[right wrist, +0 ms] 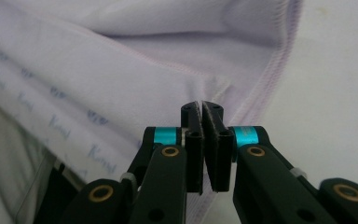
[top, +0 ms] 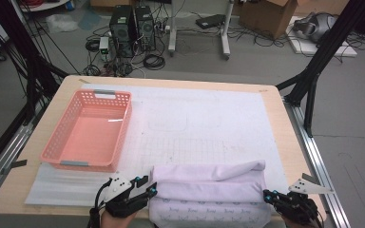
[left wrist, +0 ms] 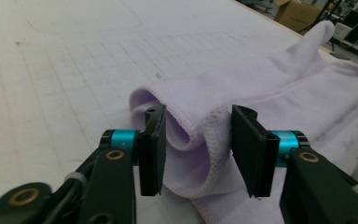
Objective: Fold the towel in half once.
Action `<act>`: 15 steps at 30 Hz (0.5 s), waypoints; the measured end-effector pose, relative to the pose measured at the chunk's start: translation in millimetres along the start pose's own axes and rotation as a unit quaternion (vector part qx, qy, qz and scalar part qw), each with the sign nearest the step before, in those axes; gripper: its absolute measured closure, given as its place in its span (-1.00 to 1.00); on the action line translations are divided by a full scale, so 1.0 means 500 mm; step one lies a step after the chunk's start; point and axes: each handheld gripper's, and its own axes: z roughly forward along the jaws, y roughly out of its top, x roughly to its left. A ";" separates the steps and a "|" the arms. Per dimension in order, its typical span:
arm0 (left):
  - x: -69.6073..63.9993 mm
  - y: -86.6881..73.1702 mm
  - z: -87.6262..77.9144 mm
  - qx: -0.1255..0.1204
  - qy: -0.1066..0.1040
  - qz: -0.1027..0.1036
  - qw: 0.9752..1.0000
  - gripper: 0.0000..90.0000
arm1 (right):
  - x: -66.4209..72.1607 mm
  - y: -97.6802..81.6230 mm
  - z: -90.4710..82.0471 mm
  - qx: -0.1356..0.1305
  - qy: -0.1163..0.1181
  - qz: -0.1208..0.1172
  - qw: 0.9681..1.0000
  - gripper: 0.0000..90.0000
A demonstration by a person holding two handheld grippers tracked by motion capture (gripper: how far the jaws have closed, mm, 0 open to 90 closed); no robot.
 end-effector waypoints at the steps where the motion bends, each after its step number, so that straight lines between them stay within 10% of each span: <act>1: 0.002 0.003 -0.002 -0.005 0.002 0.004 1.000 0.17 | 0.003 0.000 -0.002 -0.004 -0.006 -0.006 1.000 0.74; 7: 0.026 0.015 -0.007 -0.016 0.019 0.000 1.000 0.08 | 0.014 0.022 -0.008 -0.063 -0.033 -0.023 0.997 0.45; 15: 0.043 0.021 0.028 0.002 0.012 0.010 1.000 0.07 | 0.016 0.048 0.057 -0.038 -0.007 -0.044 0.998 0.51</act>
